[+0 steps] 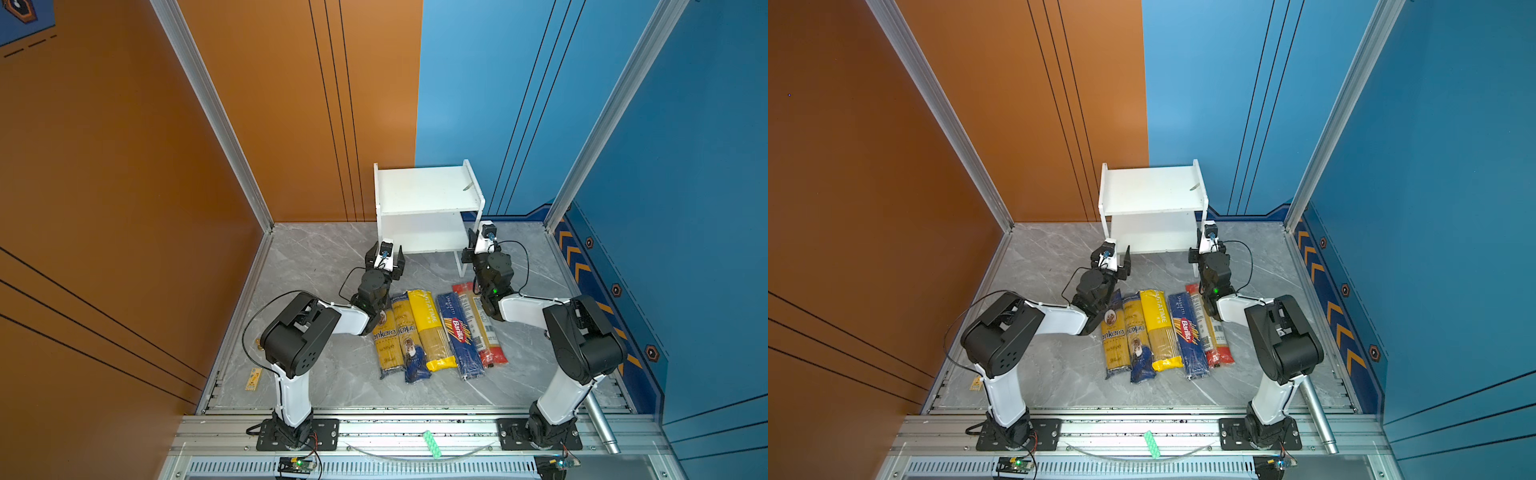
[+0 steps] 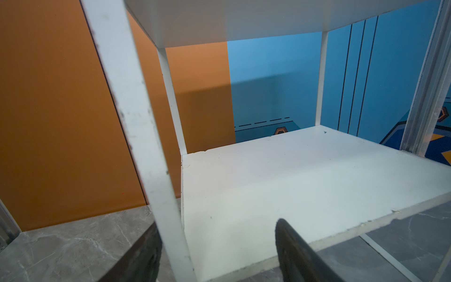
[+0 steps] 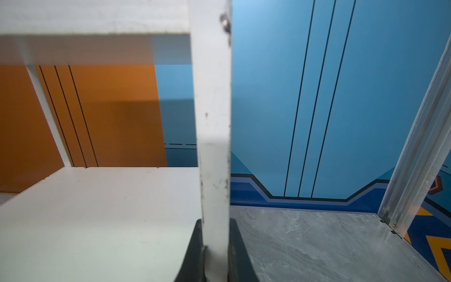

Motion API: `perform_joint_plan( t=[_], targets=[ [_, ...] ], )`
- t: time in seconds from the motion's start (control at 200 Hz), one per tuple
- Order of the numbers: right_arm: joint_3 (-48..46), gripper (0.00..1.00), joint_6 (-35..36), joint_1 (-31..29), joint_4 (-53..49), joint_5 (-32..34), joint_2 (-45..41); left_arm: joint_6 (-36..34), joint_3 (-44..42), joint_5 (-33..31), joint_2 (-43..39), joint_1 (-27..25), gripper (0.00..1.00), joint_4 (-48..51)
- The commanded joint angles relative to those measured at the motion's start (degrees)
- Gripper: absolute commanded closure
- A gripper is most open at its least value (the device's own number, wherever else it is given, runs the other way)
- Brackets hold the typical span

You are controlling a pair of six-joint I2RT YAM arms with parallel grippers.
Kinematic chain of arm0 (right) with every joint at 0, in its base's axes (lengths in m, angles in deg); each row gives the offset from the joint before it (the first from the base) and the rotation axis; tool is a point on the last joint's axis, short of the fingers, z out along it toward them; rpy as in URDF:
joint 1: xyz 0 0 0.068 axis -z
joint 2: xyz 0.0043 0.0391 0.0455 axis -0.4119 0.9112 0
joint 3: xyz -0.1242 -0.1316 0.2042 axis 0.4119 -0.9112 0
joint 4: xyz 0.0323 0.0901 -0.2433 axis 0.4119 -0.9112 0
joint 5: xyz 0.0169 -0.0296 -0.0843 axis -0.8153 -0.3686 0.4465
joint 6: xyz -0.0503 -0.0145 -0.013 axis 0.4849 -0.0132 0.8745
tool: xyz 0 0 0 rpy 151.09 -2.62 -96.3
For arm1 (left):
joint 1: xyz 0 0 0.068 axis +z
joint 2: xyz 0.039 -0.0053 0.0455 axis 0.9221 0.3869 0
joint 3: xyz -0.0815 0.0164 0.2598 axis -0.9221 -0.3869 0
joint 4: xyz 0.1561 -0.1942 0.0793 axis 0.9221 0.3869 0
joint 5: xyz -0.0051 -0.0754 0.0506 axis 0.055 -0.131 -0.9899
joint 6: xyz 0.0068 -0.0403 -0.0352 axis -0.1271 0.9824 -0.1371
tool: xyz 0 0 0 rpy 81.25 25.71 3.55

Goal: Place and organize the pasta boxes and bags onto the shelf
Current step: 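Open both grippers and lift them off the shelf legs, then lower both grippers down toward the row of spaghetti packages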

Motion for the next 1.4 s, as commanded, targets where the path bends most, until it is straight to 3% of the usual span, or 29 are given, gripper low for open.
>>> perform_joint_plan(
  t=[0.0, 0.1, 0.481, 0.831, 1.167, 1.392],
  targets=[
    [-1.66, 0.64, -0.95, -0.91, 2.17, -1.05, -2.25, -1.32, -0.59, -1.40, -0.04, -0.67, 0.21, -0.16],
    [-2.79, 0.52, -0.86, -1.16, 2.34, -0.48, -3.39, -1.64, -0.95, -1.40, -0.30, -0.84, 0.00, -0.39],
    [-6.41, 0.42, -0.51, -1.78, -3.29, -0.43, -10.89, -4.73, -4.12, -1.92, -2.94, -1.88, 0.02, -1.54],
    [-7.31, 0.35, -2.43, -1.96, -30.24, -2.70, -25.25, -4.95, -8.83, -3.91, -8.68, -2.52, 0.02, 1.61],
    [-8.19, 0.28, -2.31, -1.23, -54.22, -8.00, -38.28, 0.84, -7.83, -10.55, -19.34, -5.21, 0.02, 26.50],
    [-6.51, 0.24, -1.70, -0.48, -67.38, -12.81, -42.12, 8.30, -8.82, -10.32, -26.69, -5.78, 0.02, 42.13]
  ],
)
